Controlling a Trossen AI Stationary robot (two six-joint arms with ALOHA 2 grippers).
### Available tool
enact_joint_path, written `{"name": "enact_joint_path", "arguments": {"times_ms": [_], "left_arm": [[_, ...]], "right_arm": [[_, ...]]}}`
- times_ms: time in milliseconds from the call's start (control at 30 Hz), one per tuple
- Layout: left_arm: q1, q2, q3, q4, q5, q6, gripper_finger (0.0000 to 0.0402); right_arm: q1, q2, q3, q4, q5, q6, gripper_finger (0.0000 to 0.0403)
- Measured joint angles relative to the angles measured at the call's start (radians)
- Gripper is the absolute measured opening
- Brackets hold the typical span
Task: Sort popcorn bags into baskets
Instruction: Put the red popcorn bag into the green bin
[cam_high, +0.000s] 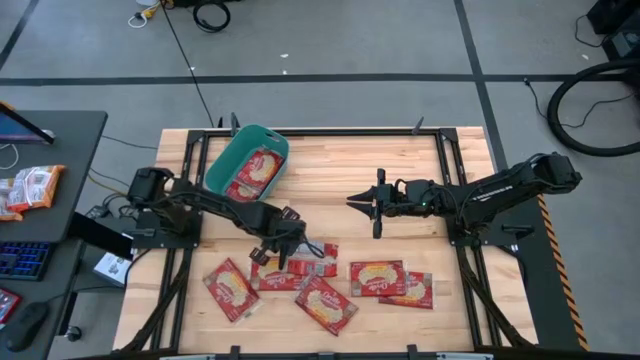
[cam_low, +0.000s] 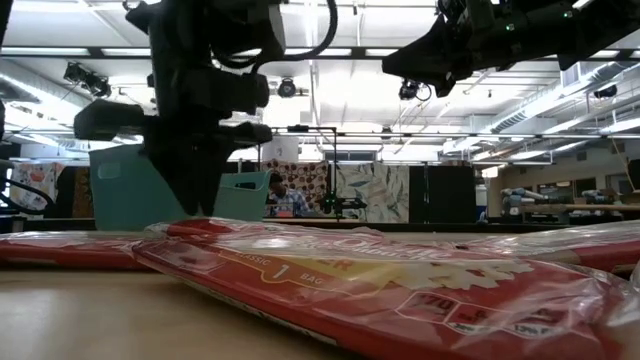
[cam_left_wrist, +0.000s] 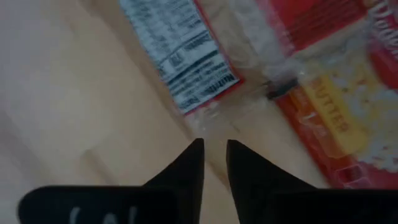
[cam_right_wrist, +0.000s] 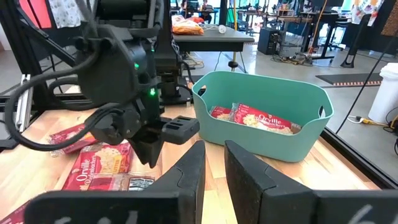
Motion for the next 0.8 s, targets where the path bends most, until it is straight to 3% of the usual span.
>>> {"name": "enact_joint_path", "arguments": {"times_ms": [167, 400, 700, 800], "left_arm": [[-0.001, 0.0, -0.011, 0.016, 0.012, 0.086, 0.0087], [-0.031, 0.0, -0.011, 0.037, -0.118, 0.22, 0.0082], [-0.064, 0.0, -0.011, 0.056, -0.117, 0.554, 0.0064], [-0.062, 0.0, -0.011, 0.067, -0.113, 0.589, 0.0064]], "right_arm": [[0.0, 0.0, 0.0, 0.0, 0.0, 0.0, 0.0066], [0.0, 0.0, 0.0, 0.0, 0.0, 0.0, 0.0066], [0.0, 0.0, 0.0, 0.0, 0.0, 0.0, 0.0066], [0.0, 0.0, 0.0, 0.0, 0.0, 0.0, 0.0066]]}}
